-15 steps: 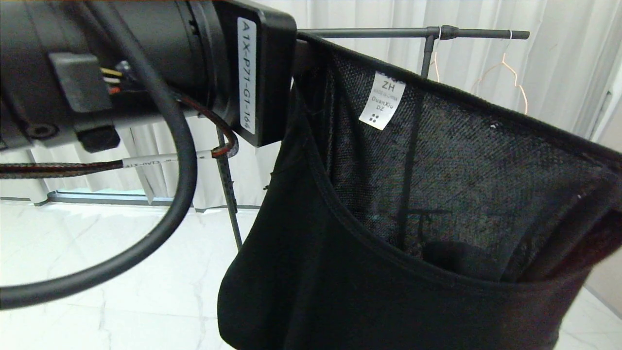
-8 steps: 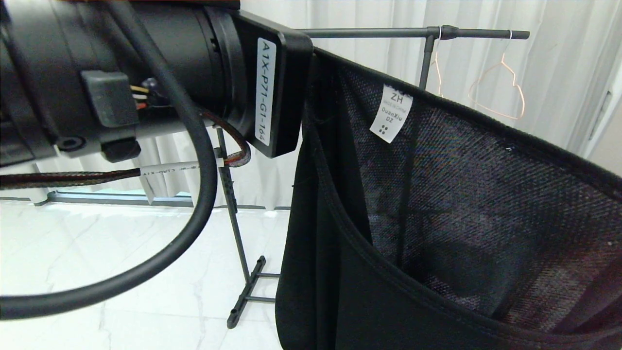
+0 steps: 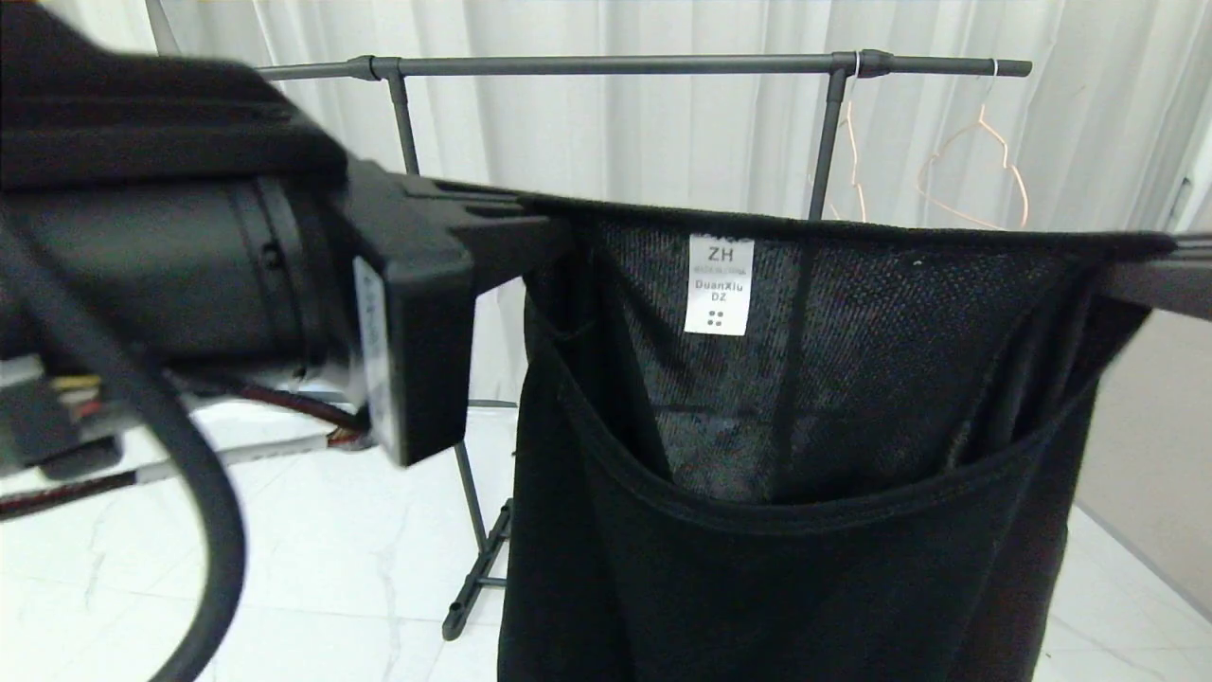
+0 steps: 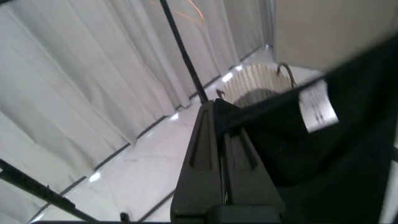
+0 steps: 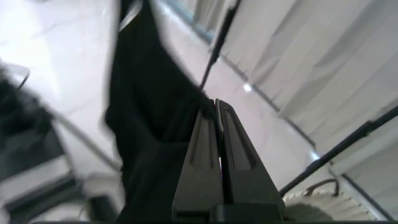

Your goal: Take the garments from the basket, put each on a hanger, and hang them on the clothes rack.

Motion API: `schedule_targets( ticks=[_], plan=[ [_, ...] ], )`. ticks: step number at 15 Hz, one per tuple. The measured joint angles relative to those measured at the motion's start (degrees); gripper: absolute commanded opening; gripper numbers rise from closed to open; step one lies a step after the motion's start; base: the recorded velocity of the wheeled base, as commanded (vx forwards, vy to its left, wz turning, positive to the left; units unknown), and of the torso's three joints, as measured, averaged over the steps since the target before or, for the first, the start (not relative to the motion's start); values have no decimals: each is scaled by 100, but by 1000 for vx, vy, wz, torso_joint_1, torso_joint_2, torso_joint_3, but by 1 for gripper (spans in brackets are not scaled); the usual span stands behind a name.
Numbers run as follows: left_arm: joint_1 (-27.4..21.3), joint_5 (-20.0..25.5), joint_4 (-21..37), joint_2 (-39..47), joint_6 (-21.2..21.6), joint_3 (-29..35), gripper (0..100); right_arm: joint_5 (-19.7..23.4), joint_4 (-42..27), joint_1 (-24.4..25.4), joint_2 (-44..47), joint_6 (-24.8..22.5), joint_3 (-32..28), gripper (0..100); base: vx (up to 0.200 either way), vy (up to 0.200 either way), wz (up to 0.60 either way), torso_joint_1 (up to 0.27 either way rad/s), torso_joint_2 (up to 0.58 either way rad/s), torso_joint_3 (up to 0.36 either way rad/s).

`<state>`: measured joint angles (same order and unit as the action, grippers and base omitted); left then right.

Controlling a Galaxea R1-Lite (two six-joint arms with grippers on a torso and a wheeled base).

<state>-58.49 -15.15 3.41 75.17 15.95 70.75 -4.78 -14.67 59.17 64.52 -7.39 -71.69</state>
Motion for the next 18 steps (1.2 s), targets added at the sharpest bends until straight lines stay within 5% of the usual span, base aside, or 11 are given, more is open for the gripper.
schedule_targets(
  ticks=[3,9,14,18],
  plan=[
    [-129,-1,173,-561,-54,-722,0,-6,1053,-221,623,-5,-44,0,0,0,0,0,0,0],
    [-722,10,802,-1120,-1703,-1034,0,-4,2298,-278,1751,-106,-385,0,0,0,0,0,0,0],
    [-1456,16,811,-1079,-1813,-857,0,-1,2441,-267,2153,-119,-527,0,0,0,0,0,0,0],
    [-1601,7,816,-1020,-1782,-581,0,-23,2441,-271,2180,-121,-488,0,0,0,0,0,0,0]
  ],
)
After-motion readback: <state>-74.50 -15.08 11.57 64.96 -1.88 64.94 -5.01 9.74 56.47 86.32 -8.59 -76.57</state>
